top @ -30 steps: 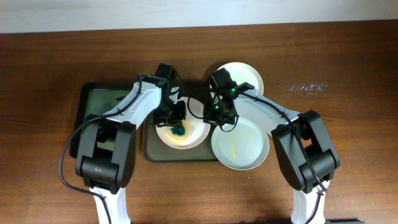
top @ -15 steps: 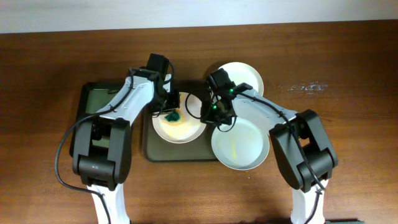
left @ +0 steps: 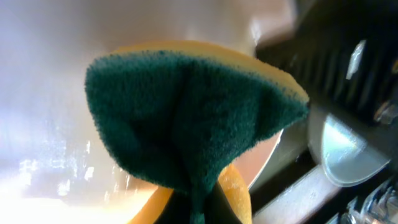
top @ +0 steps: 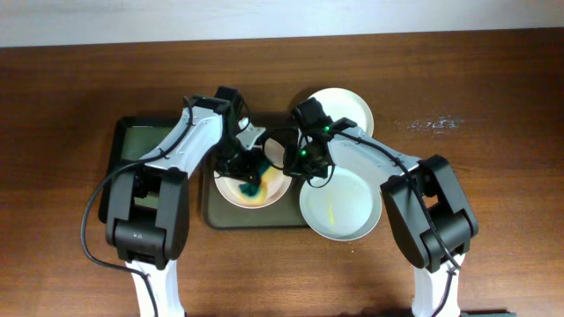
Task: Clean dirty plates on tray and stack at the side
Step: 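Scrub the plate surface with the sponge while the right gripper holds the rim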
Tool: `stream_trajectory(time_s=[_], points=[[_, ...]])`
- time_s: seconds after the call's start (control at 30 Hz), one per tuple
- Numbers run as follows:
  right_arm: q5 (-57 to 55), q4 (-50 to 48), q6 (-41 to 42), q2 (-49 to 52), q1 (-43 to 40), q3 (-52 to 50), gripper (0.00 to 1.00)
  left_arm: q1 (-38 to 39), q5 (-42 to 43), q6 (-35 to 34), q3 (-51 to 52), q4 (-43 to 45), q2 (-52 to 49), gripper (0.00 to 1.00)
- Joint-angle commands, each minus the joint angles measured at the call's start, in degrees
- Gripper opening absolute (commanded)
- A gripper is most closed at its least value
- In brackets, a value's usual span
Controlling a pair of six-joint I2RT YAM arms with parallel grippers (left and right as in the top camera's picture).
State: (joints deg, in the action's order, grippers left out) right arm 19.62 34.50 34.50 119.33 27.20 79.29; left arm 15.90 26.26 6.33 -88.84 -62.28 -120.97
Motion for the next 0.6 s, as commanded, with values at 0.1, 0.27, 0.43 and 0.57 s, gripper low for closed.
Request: stream_trajectory(time_s=[0.1,0.27,0.43,0.57], points=[[-1.0,0.7,0.3,2.0,0.2,-0.4,0.04,0.3,-15.8,-23.3,-0.2,11.6,-1.0,0.00],[-1.0,0.6,0.3,2.0,0.2,-0.4,0.04,0.7,-37.0,-34.7,-0.2,11.1,-1.0,0.00],[-1.4,0.6,0.3,2.0,0.2,-0.4,0.04,1.0,-38.8,-34.8,-0.2,4.4,-1.0,0.00],[-0.3,0.7,-0.1,2.1,0.2,-0.4,0.04,1.0,-26.7,-20.5,-0.2,0.9,-1.0,0.00]])
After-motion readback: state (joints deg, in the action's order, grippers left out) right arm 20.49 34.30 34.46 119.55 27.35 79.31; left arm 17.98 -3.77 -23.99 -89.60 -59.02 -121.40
